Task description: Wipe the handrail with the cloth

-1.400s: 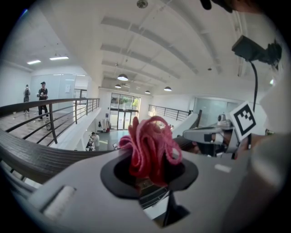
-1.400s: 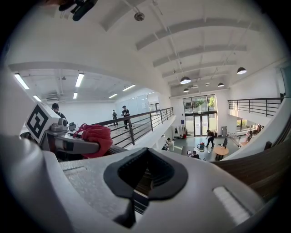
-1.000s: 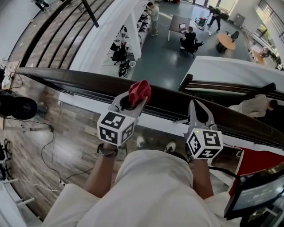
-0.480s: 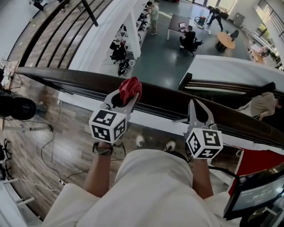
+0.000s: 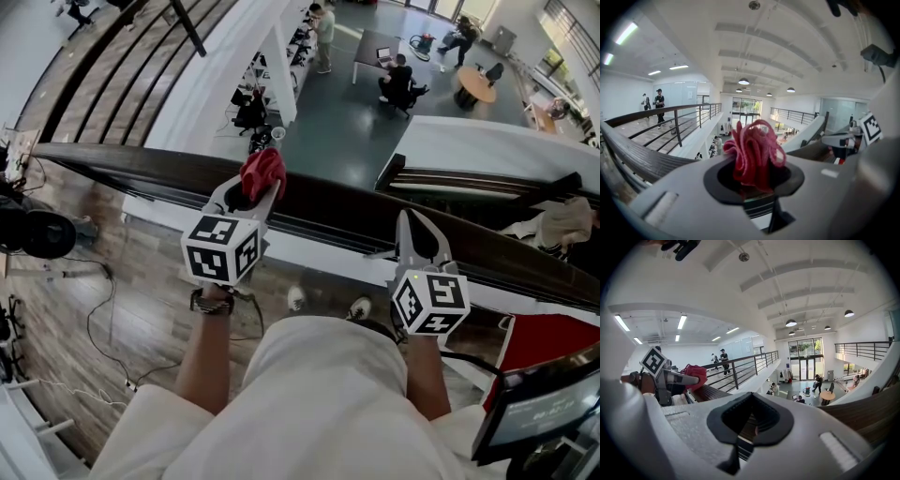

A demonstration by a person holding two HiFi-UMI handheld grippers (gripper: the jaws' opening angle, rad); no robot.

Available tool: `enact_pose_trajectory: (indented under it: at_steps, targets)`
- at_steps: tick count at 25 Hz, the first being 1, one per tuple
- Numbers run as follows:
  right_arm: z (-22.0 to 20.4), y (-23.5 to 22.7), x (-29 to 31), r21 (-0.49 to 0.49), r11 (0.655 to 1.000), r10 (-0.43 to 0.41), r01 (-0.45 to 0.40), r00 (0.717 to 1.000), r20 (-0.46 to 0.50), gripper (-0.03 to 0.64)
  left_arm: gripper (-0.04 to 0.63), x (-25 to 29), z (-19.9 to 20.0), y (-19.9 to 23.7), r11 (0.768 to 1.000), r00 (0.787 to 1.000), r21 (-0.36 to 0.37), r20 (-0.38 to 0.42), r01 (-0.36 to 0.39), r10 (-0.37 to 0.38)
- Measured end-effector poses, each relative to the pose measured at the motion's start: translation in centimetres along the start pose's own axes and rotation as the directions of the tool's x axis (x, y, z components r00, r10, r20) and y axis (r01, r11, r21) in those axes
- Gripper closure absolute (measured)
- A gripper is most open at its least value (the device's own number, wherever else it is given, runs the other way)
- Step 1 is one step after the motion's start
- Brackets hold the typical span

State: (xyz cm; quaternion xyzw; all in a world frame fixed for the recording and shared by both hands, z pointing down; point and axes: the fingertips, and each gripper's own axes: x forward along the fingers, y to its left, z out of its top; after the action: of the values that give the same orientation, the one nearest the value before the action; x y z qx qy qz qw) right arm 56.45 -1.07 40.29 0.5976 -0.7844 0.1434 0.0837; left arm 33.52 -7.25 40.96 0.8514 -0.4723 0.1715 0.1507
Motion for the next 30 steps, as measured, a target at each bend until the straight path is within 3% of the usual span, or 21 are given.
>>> enact_pose_trajectory:
  at_steps: [6,16,21,30]
  targets:
    - [-0.1,0.2,0.3,-0.004,1.0,0.003,-0.003,1.0,0.002,0.614,0.469,1.3,0.5,-0.2,1.0,1.0,0.023,-0.017,-0.003,0.004]
    - [0.5,0.1,0.5,0.0,1.0,0.021,-0.021,1.0,-0.002,0.614,0.471,2.4,1.4,-4.0,0.996,0.996,0.067,-0.068,0.061,-0.056]
    - [0.7,-0.2,0.3,0.0,1.0,0.016,-0.016,1.0,-0.004,0.614,0.471,3.5,1.5,-6.0,0.986,0.983,0.113,-0.15,0.121,-0.103]
    - [0.1,0.6,0.0,-0.007,1.0,0.014,-0.014,1.0,-0.008,0.614,0.471,3.8,0.7,-10.4,0.969,0.971,0.131,-0.147,0.21,-0.19]
